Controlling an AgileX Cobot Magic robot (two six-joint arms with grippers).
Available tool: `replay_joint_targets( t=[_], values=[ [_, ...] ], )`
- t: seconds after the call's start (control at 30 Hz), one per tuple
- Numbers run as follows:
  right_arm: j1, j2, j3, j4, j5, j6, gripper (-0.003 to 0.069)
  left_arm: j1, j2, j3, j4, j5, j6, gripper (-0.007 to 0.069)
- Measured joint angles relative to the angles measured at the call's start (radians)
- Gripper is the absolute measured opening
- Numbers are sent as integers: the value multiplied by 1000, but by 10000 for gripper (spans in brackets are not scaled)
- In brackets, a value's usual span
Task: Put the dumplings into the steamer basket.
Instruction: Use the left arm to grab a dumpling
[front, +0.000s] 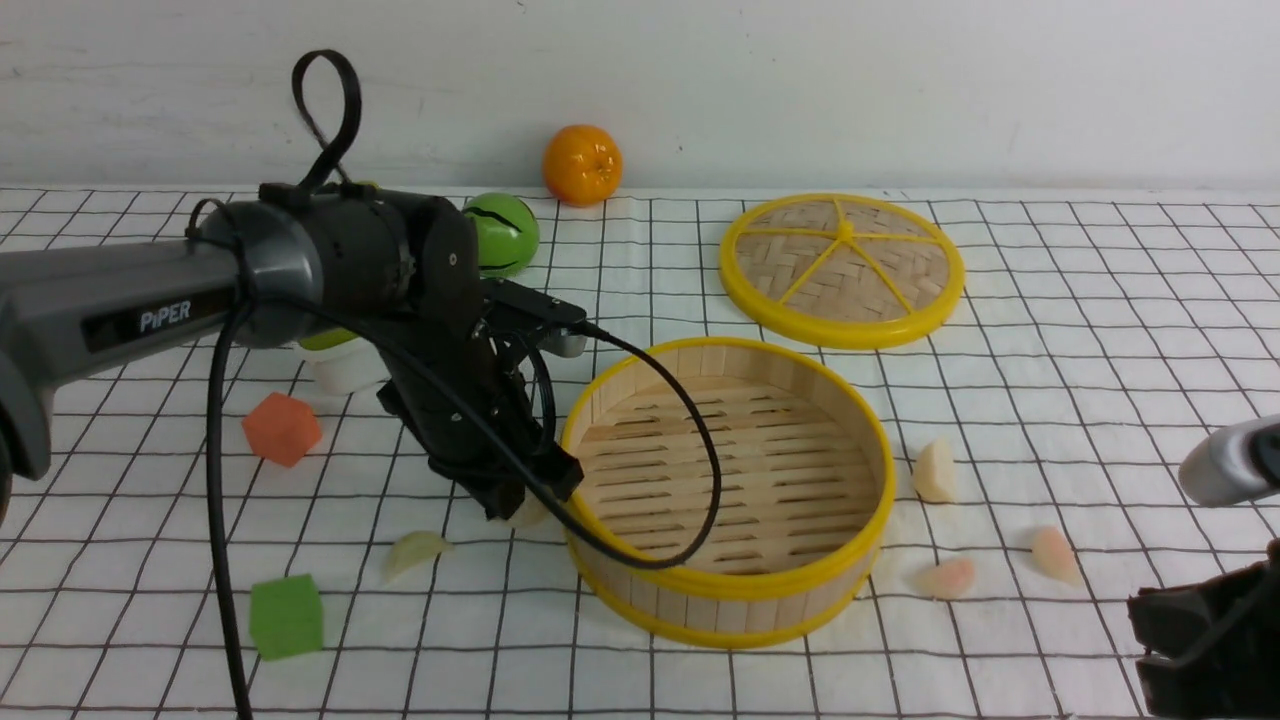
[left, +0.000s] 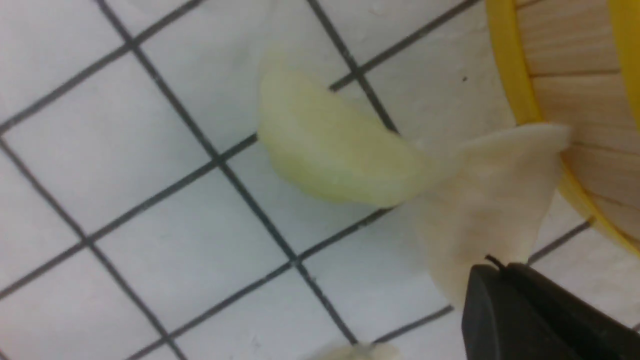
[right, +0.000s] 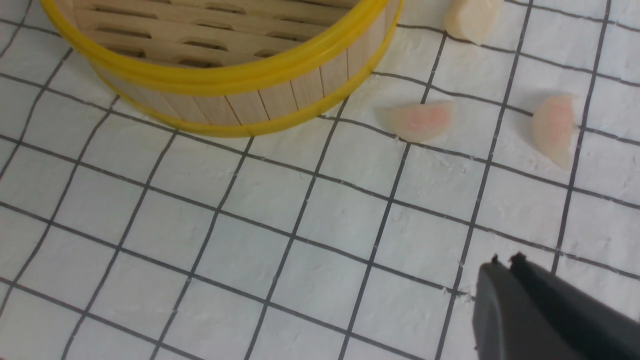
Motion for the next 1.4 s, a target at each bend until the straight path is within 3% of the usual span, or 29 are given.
replay_joint_targets(
  t=[0.27,0.4,0.5,0.53,0.67,0.8,1.03,1.17,1.23,1.4],
  values=[
    [0,0,0,0,0,0,16,0,-59,-21,11,-8,-156,-13],
    [0,0,0,0,0,0,18,0,-42,-22,-9,-43,-126,-8],
    [0,0,0,0,0,0,20,0,-18,-22,-21,-71,-52,59],
    [0,0,0,0,0,0,20,0,-8,-22,-28,-89,-12,127],
    [0,0,0,0,0,0,20,0,-6,-21,-30,-115,14,267],
    [0,0,0,0,0,0,22,0,10,-21,-30,-131,37,314],
    [0,0,0,-1,0,-1,24,0,54,-21,-35,-114,63,265],
    [0,0,0,0,0,-1,24,0,58,-22,-35,-114,63,176],
    [0,0,0,0,0,-1,28,0,53,-25,-35,-114,63,79],
    [0,0,0,0,0,-1,30,0,49,-27,-33,-109,-11,58]
  ],
)
